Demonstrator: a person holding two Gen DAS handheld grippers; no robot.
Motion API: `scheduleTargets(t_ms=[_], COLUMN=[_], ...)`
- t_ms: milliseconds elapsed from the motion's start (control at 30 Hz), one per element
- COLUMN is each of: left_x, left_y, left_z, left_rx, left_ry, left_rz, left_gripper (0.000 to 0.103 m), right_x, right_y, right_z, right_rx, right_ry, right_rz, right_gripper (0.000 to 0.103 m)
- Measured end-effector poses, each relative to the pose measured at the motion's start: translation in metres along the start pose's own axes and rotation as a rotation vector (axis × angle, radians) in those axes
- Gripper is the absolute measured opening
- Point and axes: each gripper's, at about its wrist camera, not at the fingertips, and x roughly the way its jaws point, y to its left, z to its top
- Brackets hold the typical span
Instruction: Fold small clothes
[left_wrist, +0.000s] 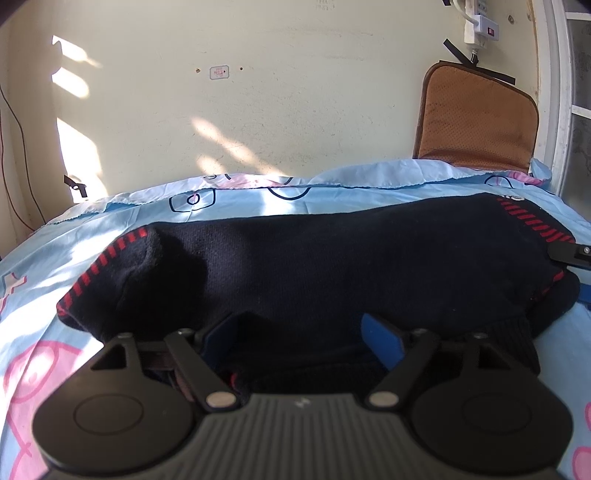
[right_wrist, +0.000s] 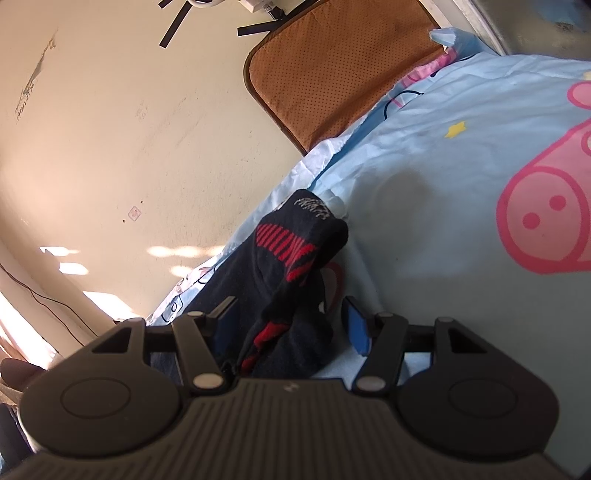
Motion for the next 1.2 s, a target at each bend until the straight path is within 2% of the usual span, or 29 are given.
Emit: scheduleTargets(t_ms=[67,100,500,1200], left_x=[-0.0003,0.0003,0.0001,0.0008], left_y=[0.0021,0.0036,0.0091,0.0059], left_z=[0.0001,0.0005,0.0001,0.0005], left_rx=[-0.009,-0.017,-0.060,-0.047], left_ry=[0.001,0.007,0.000,0.001], left_rz=[-0.023,-0.031,-0.059,-0.050], left_gripper=[0.098,0.103,0.103,0.103], right_x=[-0.0004,-0.0005,0.0004,-0.0006], right_y=[0.0005,0.0007,0.0018,-0.0019], right_z=[-0.0009,-0.0012,-0.0018,-0.0003], right_rx=[-0.002,-0.002,-0.010,-0.004], right_ry=[0.000,-0.001,0.000,0.000], right_rz=[-0.001,-0.001,-0.001,0.020], right_gripper=[0.064,0.064,0.066,0.068])
